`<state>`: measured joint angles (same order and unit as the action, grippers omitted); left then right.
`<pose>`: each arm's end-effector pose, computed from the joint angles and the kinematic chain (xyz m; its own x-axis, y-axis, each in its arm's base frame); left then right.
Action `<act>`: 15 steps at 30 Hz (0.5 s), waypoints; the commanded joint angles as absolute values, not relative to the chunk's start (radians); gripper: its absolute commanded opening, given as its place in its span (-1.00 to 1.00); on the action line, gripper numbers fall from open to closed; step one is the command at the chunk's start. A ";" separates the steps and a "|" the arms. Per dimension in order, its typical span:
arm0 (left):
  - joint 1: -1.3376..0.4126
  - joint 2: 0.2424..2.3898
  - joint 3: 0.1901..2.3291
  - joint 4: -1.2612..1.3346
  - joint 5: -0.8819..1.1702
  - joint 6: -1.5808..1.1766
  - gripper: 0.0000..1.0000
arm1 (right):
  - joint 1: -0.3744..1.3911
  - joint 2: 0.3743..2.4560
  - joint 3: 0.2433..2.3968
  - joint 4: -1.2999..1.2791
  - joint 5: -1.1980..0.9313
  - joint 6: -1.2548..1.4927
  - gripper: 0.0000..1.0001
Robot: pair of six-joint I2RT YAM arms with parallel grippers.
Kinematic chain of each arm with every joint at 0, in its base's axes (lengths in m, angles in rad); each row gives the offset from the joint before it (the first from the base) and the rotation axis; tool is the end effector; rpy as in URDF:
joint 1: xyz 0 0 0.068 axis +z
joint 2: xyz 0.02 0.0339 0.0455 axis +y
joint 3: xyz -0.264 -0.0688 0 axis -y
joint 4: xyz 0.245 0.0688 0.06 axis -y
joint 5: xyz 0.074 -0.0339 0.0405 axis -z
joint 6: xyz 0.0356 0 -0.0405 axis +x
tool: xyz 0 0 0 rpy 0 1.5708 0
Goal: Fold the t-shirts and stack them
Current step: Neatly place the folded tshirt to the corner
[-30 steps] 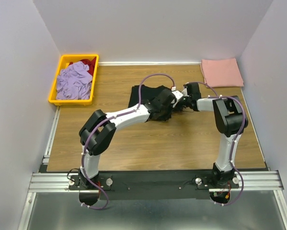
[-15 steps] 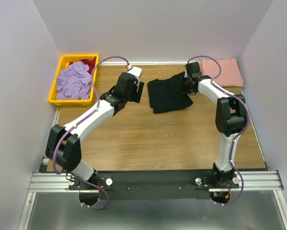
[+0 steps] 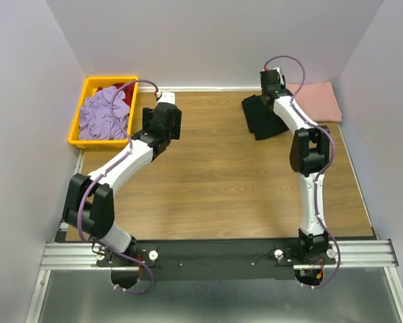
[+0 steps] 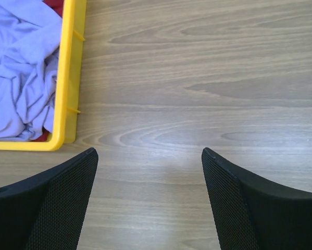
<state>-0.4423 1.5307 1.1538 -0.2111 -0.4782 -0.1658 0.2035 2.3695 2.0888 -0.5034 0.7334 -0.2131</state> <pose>0.3208 -0.1338 0.2843 -0.5001 0.0747 -0.8628 -0.0492 0.9922 0.1144 0.5261 0.0842 0.2165 -0.7424 -0.3136 -0.5920 0.1607 0.7745 -0.6118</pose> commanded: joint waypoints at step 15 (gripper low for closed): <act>-0.448 1.675 1.198 -0.227 -0.509 -0.206 0.73 | 0.101 2.471 2.312 -0.123 0.963 -0.580 -0.98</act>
<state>-0.4454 1.6646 1.1675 -0.2276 -0.4858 -0.1867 0.1249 2.4580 2.2627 -0.2611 0.9264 -0.4995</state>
